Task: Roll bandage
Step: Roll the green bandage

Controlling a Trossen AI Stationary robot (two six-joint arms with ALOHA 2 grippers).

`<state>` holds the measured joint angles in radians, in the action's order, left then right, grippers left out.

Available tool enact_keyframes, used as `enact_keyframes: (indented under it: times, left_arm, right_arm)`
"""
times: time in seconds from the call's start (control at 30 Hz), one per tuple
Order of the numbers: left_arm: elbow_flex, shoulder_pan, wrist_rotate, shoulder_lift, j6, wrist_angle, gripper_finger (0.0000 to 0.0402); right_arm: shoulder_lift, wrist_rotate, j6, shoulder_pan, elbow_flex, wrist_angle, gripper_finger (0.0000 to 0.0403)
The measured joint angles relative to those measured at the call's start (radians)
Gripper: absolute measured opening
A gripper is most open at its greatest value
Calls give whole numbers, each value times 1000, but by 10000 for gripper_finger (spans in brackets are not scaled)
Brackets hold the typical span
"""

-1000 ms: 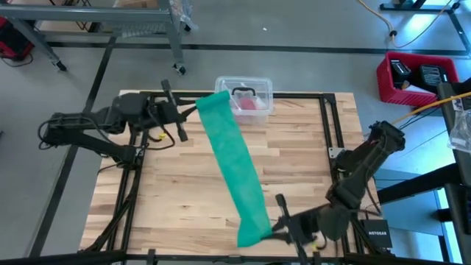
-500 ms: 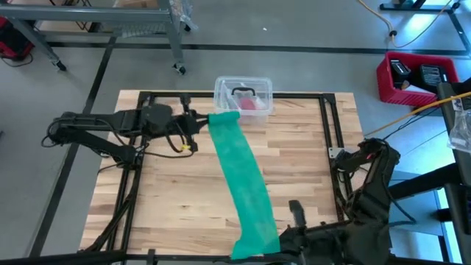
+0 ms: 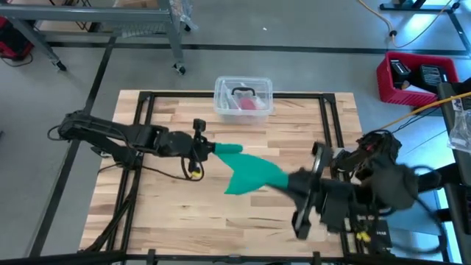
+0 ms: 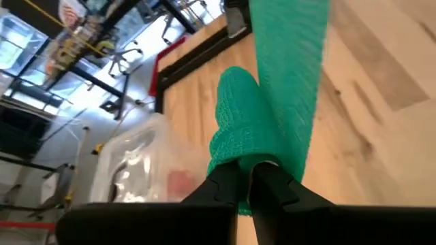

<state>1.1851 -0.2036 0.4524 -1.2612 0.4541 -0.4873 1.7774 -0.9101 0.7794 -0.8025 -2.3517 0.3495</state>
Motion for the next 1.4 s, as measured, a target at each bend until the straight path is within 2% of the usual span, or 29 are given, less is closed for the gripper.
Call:
enact_keyframes:
  times: [0.13,0.37,0.77,1.1,1.4]
  left_arm:
    - [0,-42,0,-9,-33,-32,4]
    - [0,-140,2,-6,-81,-30,7]
    - [0,-414,5,-10,-238,-21,10]
    - [38,-605,26,-12,-331,66,12]
    - [176,-681,26,-11,-347,76,13]
  right_arm:
    - [-39,-58,46,38,-4,-16,0]
    - [-99,-67,72,132,-5,-6,0]
    - [-214,-57,90,378,-4,115,0]
    - [-236,232,-228,675,6,489,0]
    - [-236,430,-304,903,139,543,0]
